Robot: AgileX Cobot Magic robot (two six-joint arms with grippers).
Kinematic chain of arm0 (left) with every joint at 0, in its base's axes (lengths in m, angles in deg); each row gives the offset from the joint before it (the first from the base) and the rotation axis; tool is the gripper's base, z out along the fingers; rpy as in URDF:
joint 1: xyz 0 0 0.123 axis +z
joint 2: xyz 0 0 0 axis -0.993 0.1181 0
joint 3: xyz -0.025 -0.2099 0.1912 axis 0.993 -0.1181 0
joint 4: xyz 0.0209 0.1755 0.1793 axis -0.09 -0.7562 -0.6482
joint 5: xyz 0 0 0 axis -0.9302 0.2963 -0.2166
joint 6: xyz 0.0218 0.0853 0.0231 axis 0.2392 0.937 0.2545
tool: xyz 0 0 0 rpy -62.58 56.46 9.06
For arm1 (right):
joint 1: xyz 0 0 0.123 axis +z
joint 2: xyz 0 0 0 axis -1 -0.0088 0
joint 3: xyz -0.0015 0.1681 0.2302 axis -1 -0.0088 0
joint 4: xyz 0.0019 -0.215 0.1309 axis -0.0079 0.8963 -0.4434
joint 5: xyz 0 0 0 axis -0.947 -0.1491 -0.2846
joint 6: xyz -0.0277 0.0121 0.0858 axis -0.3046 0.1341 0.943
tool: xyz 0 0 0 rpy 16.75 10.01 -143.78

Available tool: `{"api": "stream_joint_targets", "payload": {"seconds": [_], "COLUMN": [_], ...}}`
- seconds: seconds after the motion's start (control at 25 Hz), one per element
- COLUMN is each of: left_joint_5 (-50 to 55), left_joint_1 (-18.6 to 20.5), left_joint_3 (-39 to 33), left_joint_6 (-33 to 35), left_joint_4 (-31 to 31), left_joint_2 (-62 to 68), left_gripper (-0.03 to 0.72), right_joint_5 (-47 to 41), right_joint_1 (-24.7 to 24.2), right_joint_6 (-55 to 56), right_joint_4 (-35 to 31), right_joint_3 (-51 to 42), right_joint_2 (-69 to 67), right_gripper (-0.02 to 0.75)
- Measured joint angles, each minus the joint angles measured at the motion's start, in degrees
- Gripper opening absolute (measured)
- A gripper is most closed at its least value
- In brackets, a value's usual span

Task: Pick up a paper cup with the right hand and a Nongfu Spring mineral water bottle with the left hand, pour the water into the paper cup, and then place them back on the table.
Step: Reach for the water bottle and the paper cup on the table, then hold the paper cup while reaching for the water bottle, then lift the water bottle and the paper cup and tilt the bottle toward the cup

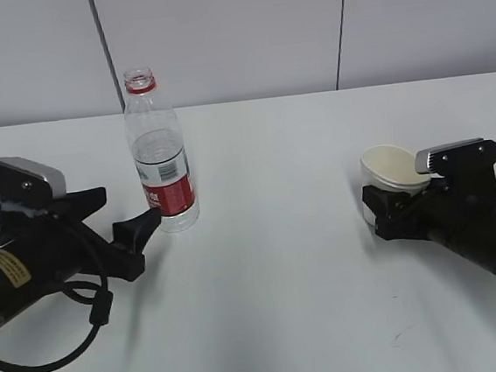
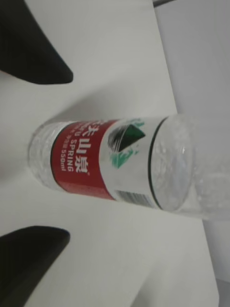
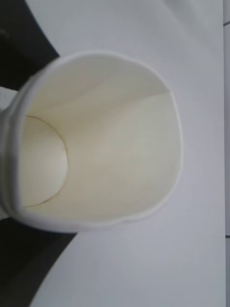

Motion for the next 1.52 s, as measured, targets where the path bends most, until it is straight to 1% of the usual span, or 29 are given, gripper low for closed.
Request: {"api": "stream_joint_targets", "payload": {"seconds": [0.24, 0.8, 0.92, 1.08, 1.2, 1.28, 1.4, 1.52], "left_joint_5": [-0.19, -0.11, -0.11, -0.16, -0.11, -0.11, -0.11, -0.11], "left_joint_1": [-0.35, -0.4, -0.42, -0.42, -0.46, -0.46, -0.46, -0.46], "left_joint_3": [4.91, 15.31, 16.96, 19.41, 19.85, 19.87, 19.92, 19.92], "left_joint_6": [-0.6, -5.91, -6.75, -8.53, -8.72, -8.83, -8.83, -8.83], "left_joint_4": [0.25, -1.05, -1.07, -2.81, -3.57, -3.64, -3.81, -4.87], "left_joint_2": [2.89, 10.45, 11.25, 13.17, 14.02, 14.03, 14.03, 14.03], "left_gripper": [0.555, 0.555, 0.555, 0.555, 0.555, 0.54, 0.461, 0.398], "right_joint_5": [0.0, 0.0, 0.0, 0.0, 0.0, 0.0, 0.0, 0.0], "right_joint_1": [0.0, 0.0, 0.0, 0.0, 0.0, 0.0, 0.0, 0.0], "right_joint_6": [0.0, 0.0, 0.0, 0.0, 0.0, 0.0, 0.0, 0.0], "right_joint_4": [0.0, 0.0, 0.0, 0.0, 0.0, 0.0, 0.0, 0.27], "right_joint_3": [0.0, 0.0, 0.0, 0.0, 0.0, 0.0, 0.0, 0.0], "right_joint_2": [0.0, 0.0, 0.0, 0.0, 0.0, 0.0, 0.0, 0.0], "right_gripper": [0.507, 0.507, 0.507, 0.507, 0.507, 0.507, 0.507, 0.507]}}
